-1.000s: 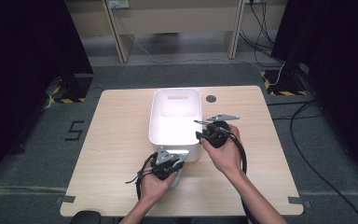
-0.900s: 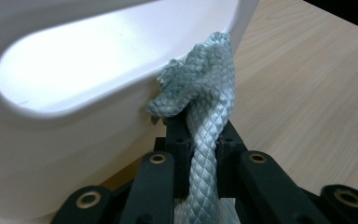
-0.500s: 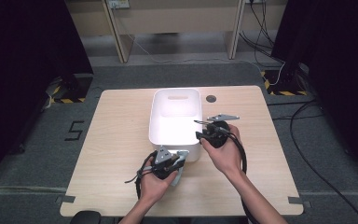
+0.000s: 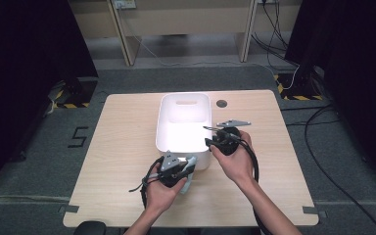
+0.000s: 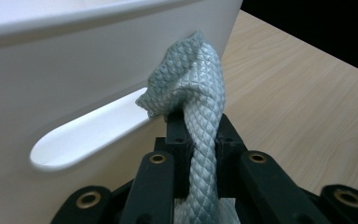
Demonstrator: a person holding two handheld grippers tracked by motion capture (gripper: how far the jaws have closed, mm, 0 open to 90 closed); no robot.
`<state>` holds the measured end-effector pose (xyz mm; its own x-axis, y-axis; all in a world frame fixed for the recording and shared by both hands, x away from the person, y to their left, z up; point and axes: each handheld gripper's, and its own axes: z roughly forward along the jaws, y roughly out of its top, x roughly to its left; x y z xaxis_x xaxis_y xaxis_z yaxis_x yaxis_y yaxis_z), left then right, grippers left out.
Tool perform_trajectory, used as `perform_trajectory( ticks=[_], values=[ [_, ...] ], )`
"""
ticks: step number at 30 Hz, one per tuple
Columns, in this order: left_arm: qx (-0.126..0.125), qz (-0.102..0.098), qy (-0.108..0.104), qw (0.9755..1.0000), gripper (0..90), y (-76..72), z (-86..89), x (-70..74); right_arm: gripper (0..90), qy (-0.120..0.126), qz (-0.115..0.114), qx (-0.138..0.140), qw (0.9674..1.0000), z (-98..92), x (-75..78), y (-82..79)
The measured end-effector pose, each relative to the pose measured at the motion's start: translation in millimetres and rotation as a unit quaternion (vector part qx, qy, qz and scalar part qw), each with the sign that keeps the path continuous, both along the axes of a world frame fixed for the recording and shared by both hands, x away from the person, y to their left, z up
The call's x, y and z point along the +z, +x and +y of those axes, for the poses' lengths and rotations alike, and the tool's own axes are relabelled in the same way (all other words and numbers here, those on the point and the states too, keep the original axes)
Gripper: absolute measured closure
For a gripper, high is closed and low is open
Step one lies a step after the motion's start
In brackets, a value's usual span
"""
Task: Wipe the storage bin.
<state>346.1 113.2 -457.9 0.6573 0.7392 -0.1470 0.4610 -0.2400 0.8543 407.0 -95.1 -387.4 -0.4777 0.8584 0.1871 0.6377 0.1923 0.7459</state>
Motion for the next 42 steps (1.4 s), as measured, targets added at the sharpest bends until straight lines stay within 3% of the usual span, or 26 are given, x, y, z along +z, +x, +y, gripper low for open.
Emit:
perform_trajectory(
  ticks=[12,24,42],
  values=[
    [0.000,-0.007,0.002,1.0000,79.9,-8.4,1.7,4.6,68.1,-0.002,0.000,-0.002,1.0000,0.9,0.2,-0.1],
    [-0.005,-0.027,-0.003,0.9996,79.9,-12.8,1.4,21.3,68.1,-0.005,-0.002,-0.002,1.0000,1.1,0.1,-0.1],
    [-0.009,-0.024,-0.004,0.9997,79.8,-2.4,-6.4,23.8,68.0,-0.003,-0.002,-0.002,1.0000,1.1,-0.1,-0.1]
  ],
)
